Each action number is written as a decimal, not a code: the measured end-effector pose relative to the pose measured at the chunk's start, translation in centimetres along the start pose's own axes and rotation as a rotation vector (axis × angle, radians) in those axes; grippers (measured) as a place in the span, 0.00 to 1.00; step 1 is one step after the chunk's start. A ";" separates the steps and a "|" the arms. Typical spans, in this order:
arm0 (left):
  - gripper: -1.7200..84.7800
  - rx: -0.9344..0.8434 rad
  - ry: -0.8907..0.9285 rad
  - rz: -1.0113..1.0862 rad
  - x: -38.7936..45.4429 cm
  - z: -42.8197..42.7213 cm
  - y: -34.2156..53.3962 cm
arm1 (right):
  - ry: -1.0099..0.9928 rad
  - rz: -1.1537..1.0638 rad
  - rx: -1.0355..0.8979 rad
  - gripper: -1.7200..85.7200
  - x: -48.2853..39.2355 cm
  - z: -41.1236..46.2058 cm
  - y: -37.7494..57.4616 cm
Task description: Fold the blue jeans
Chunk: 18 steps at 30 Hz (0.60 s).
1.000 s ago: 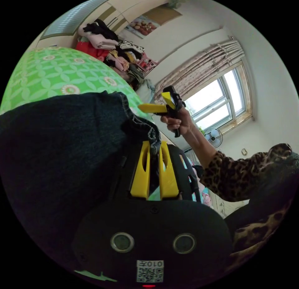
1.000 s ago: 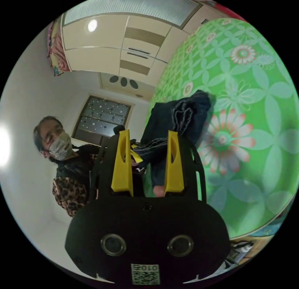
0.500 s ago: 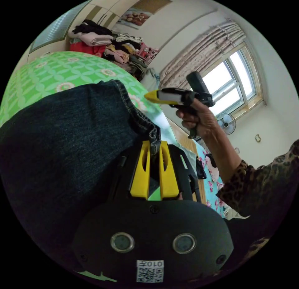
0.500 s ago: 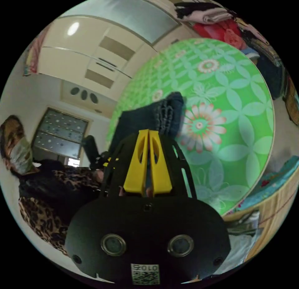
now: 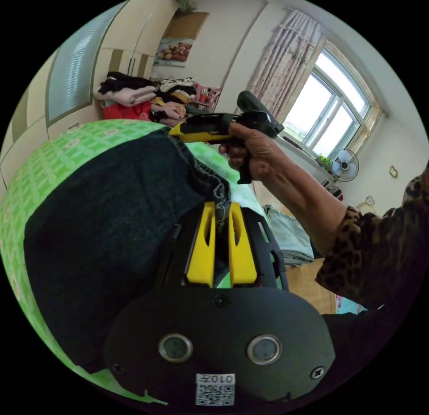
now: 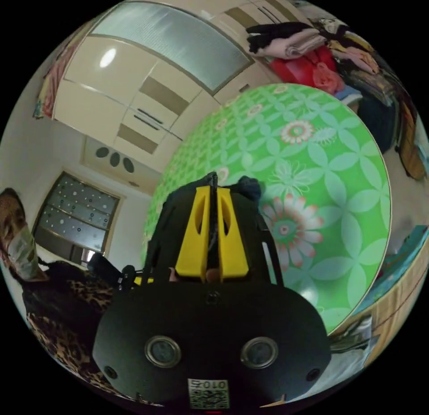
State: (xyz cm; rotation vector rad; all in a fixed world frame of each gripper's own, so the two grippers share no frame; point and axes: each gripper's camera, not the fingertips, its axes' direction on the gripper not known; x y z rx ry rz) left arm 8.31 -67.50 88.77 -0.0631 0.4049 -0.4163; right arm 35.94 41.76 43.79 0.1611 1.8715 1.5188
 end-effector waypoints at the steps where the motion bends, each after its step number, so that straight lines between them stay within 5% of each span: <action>1: 0.08 -0.013 -0.015 0.006 0.5 0.3 0.0 | 0.056 0.062 -0.076 0.08 1.9 1.4 0.0; 9: 0.08 -0.110 -0.166 0.264 4.6 3.2 0.5 | -0.208 0.168 0.089 0.09 7.2 -0.1 4.6; 13: 0.07 -0.063 -0.259 0.335 6.3 2.0 0.7 | -0.394 -0.039 0.104 0.06 4.6 -1.9 8.5; 18: 0.06 -0.065 -0.260 0.327 6.1 2.2 1.1 | -0.116 -0.062 -0.189 0.05 2.8 1.9 10.9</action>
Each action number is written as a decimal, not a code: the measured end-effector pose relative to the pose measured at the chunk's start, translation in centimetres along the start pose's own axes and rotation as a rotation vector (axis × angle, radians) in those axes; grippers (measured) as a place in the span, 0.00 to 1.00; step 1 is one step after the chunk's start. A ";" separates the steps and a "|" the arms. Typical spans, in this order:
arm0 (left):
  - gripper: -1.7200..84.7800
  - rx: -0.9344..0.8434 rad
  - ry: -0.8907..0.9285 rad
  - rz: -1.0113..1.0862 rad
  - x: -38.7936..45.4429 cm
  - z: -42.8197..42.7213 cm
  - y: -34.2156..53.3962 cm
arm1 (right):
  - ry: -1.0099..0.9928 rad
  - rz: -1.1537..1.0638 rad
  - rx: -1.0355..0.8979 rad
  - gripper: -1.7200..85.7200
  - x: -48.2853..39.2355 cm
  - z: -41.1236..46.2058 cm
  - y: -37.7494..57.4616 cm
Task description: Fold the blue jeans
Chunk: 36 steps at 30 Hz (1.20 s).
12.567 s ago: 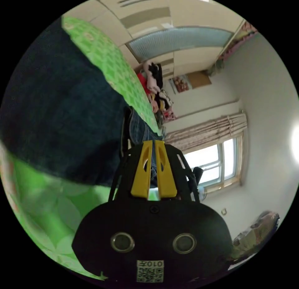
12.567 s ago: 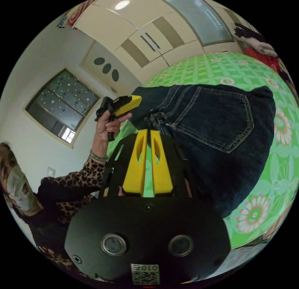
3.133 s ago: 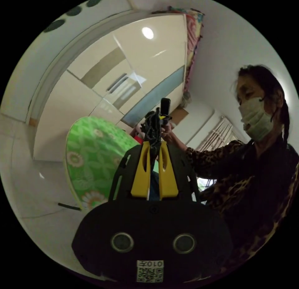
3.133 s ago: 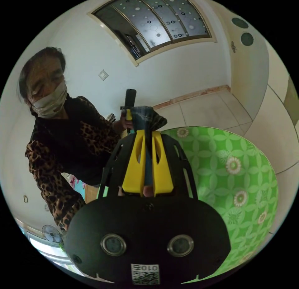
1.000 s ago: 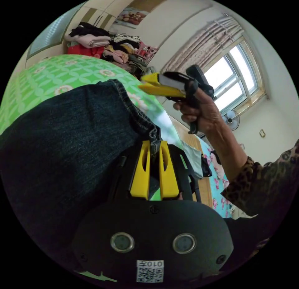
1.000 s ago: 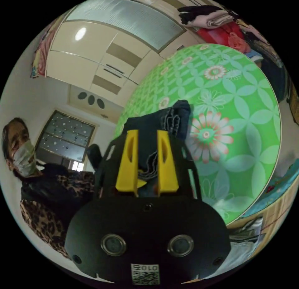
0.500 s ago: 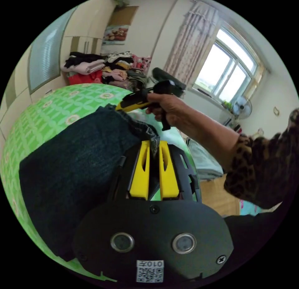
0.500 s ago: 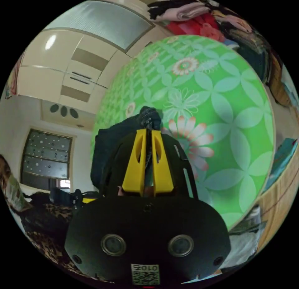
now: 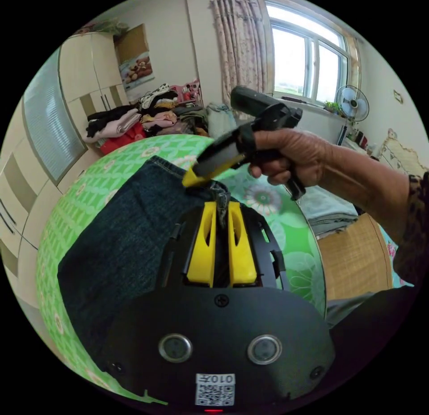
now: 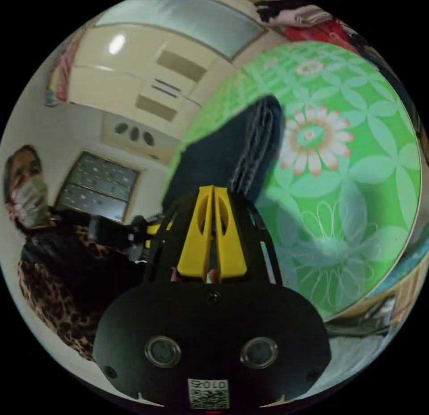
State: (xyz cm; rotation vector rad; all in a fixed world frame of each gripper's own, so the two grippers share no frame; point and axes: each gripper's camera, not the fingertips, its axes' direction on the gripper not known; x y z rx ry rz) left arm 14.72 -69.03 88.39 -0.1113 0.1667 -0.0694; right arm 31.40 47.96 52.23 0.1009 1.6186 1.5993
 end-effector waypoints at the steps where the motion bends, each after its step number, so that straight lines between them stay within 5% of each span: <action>1: 0.05 -0.004 -0.023 0.031 0.3 -0.2 -0.1 | 0.026 0.007 -0.031 0.05 0.1 0.3 0.2; 9: 0.02 -0.048 -0.011 0.010 -1.7 -5.8 1.9 | 0.147 -0.048 -0.195 0.04 0.1 1.3 -0.9; 14: 0.02 -0.101 0.279 -0.319 -13.2 -9.2 7.1 | 0.158 -0.024 -0.197 0.04 -0.1 0.3 -0.3; 17: 0.02 -0.043 0.374 -0.571 -21.1 -9.6 11.4 | -0.058 -0.165 -0.087 0.04 -2.1 -0.7 1.4; 20: 0.02 0.005 0.411 -0.761 -26.6 -9.2 15.2 | 0.169 -0.035 -0.305 0.05 -0.4 3.1 3.3; 22: 0.02 -0.047 0.422 -0.840 -28.8 -8.5 16.9 | 0.004 0.052 -0.207 0.05 1.8 2.4 5.3; 25: 0.02 -0.087 0.403 -0.901 -30.9 -9.7 18.6 | 0.058 0.096 -0.118 0.06 2.6 0.6 7.5; 30: 0.05 0.056 0.294 -0.963 -36.1 -14.6 20.5 | -0.022 0.208 0.109 0.18 5.3 -2.0 10.7; 36: 0.14 -0.091 0.401 -0.945 -44.4 -10.3 20.0 | -0.080 0.241 0.089 0.21 7.2 0.7 13.9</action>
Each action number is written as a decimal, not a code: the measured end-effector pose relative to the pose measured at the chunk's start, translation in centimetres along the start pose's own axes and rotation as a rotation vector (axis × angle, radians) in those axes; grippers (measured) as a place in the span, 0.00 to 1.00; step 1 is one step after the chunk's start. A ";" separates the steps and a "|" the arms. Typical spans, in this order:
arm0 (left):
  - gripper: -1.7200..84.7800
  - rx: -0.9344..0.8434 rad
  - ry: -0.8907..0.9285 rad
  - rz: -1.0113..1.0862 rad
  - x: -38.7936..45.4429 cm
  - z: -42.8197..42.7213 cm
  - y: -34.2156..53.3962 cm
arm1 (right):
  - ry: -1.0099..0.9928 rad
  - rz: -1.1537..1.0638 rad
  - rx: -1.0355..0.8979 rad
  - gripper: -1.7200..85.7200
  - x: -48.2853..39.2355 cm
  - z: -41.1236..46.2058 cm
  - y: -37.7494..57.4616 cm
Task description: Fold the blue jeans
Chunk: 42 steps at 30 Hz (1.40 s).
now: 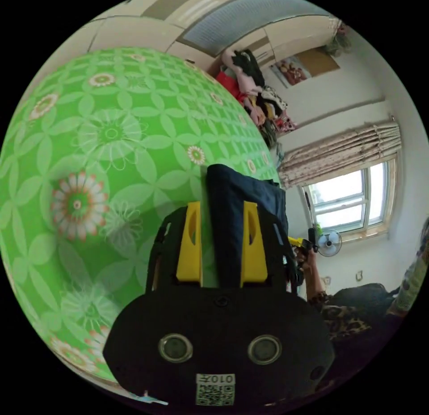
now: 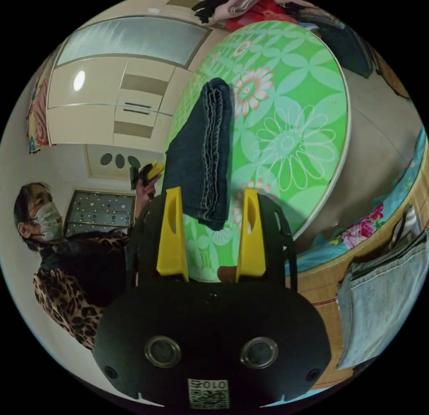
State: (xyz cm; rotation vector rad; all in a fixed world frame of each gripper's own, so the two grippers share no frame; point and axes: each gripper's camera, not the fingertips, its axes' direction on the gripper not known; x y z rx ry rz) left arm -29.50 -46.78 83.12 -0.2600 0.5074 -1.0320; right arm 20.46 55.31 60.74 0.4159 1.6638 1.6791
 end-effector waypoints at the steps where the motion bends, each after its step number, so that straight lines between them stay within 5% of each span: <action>1: 0.16 -0.030 -0.030 0.020 0.0 0.6 -1.3 | -0.011 -0.005 0.008 0.21 0.4 0.1 0.7; 16: 0.14 -0.184 -0.001 0.142 -0.1 7.9 -8.4 | 0.105 -0.115 -0.054 0.13 2.9 4.8 4.1; 26: 0.10 0.020 0.212 0.171 0.1 7.3 -4.2 | -0.085 -0.228 0.028 0.10 6.4 3.9 10.6; 42: 0.09 -0.049 0.101 0.294 18.2 20.0 9.5 | -0.291 -0.285 0.296 0.10 22.8 -5.1 38.6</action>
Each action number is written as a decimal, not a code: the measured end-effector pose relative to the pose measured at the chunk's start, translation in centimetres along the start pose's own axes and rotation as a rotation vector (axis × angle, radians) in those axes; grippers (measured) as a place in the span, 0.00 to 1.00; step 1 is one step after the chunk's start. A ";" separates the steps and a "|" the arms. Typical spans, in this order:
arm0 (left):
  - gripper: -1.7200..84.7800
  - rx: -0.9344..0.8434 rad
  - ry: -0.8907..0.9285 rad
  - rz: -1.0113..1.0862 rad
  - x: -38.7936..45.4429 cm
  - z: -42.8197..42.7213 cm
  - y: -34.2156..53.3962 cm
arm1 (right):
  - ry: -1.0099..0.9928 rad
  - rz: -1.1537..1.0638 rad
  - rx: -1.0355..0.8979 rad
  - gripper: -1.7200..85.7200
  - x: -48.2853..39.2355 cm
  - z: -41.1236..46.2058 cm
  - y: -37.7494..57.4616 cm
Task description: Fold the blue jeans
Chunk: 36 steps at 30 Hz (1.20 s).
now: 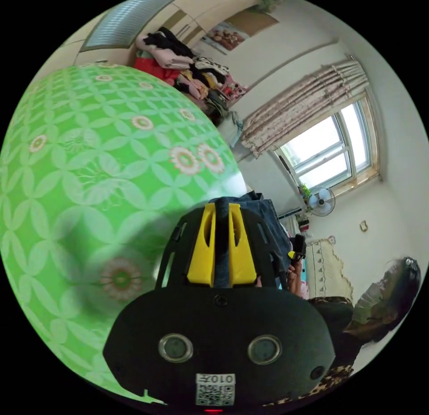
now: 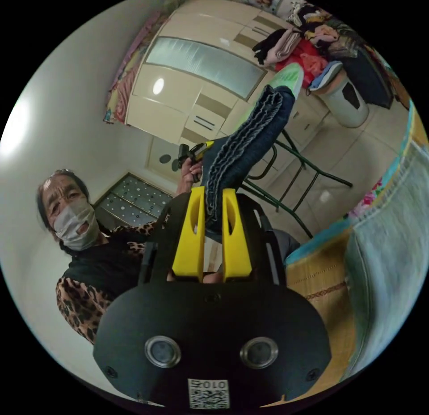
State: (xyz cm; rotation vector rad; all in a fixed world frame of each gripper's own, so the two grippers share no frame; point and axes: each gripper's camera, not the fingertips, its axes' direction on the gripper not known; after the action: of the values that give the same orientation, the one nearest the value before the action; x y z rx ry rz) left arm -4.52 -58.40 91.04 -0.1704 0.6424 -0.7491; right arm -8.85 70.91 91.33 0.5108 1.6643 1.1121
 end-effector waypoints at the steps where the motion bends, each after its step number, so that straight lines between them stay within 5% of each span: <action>1: 0.09 -0.014 0.019 0.022 1.9 2.0 -0.1 | 0.007 0.001 0.039 0.10 -0.2 -1.8 2.0; 17: 0.07 -0.428 0.249 0.341 22.4 33.5 2.5 | 0.474 0.153 0.349 0.10 -3.8 -17.0 26.5; 24: 0.08 -0.538 0.371 0.377 25.4 40.8 8.9 | 0.565 0.240 0.543 0.10 -4.4 -20.2 37.2; 36: 0.08 -0.687 0.376 0.374 25.8 49.9 13.5 | 0.611 0.440 0.538 0.10 1.6 -21.2 47.4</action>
State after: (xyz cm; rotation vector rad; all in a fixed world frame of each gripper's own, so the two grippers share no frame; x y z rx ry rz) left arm 47.39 -70.01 113.44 -0.5298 1.2409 -0.1718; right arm -37.22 86.05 132.18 0.9863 2.4957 1.1974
